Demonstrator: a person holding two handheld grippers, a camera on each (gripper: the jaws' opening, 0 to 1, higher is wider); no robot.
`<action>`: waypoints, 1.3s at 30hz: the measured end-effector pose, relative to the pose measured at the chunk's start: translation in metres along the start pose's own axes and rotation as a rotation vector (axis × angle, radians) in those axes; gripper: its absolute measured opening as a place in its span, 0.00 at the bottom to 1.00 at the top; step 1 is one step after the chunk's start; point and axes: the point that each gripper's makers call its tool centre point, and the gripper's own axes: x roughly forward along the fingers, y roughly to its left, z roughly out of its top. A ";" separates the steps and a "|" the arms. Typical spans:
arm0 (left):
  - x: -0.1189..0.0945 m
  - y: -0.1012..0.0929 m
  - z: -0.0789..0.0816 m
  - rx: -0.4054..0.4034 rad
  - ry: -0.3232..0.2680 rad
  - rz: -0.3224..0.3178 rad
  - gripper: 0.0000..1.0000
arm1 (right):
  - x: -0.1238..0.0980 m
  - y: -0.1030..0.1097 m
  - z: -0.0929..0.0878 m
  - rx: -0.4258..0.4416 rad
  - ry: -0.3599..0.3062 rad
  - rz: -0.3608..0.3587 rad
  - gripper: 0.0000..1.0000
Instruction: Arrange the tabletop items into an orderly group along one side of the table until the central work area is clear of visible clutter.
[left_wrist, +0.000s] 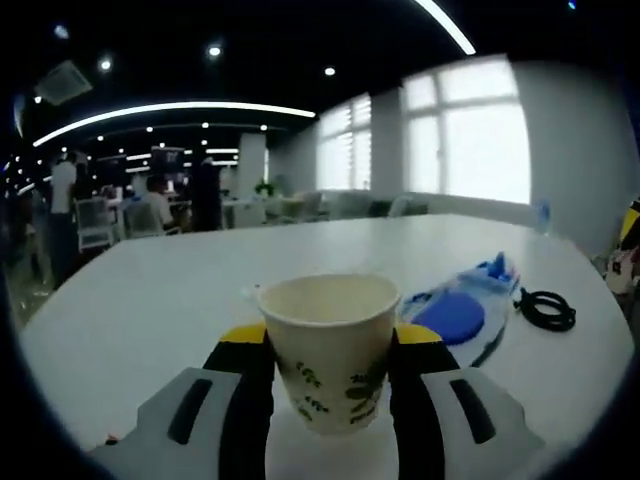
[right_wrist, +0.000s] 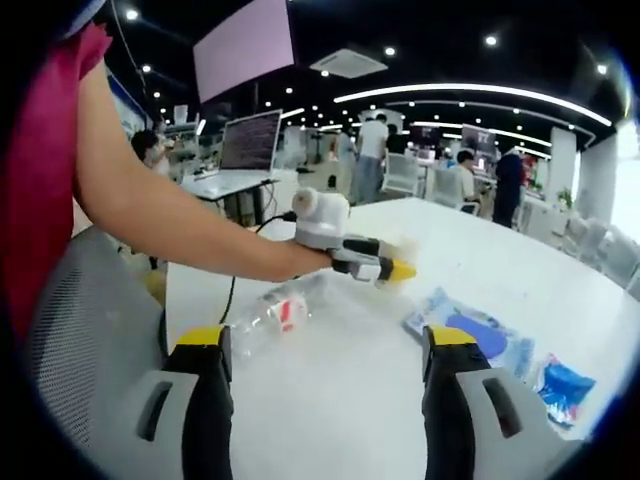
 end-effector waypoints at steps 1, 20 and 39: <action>0.000 0.000 -0.001 0.003 0.004 0.000 0.43 | 0.000 0.000 0.000 0.001 0.001 0.000 0.78; 0.000 0.000 -0.019 -0.005 0.034 -0.003 0.42 | 0.000 -0.001 -0.003 -0.005 0.011 -0.001 0.77; 0.004 0.002 -0.029 -0.003 0.059 -0.012 0.44 | 0.002 -0.003 -0.003 -0.002 0.013 -0.004 0.77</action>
